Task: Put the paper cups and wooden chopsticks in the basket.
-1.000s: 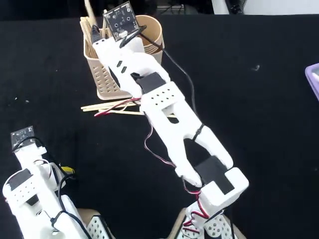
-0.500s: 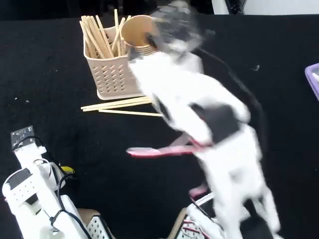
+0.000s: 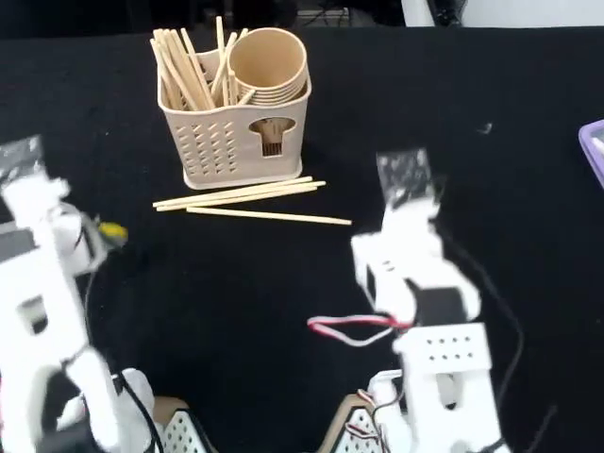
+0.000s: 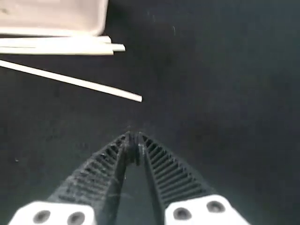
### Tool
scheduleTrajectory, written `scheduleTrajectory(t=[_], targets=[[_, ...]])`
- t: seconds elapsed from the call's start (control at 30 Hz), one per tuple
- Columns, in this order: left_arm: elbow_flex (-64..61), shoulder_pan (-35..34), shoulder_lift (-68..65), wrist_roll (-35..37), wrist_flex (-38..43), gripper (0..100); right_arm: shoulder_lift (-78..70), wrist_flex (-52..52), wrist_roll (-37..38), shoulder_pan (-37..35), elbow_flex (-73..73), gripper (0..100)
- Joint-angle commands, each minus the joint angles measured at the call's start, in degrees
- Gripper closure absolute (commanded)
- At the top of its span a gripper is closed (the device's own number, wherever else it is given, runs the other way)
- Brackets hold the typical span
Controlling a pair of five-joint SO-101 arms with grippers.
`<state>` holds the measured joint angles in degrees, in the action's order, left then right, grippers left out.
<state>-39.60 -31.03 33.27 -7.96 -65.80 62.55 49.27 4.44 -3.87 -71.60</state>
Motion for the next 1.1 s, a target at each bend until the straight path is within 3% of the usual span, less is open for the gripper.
scheduleTrajectory(t=[0.0, 0.5, 0.77, 0.97, 1.07], targets=[[17.8, 7.5, -17.1, 5.6, -4.3, 68, 6.2, -7.9, -0.7, 1.1, -9.0, 98.7], [45.6, 10.8, -51.1, 18.2, -4.4, 68, 25.3, -11.4, -0.5, 1.0, -21.7, 98.6], [56.7, 12.4, -63.7, 17.9, -4.8, 68, 29.8, -11.4, -0.5, 1.0, -23.6, 98.6], [57.9, 13.8, -68.1, 17.5, -7.4, 68, 29.8, -11.4, -0.5, 1.0, -23.6, 98.6], [57.9, 13.6, -68.3, 12.7, -10.5, 68, 30.0, -11.4, -0.5, 1.0, -23.6, 98.6]])
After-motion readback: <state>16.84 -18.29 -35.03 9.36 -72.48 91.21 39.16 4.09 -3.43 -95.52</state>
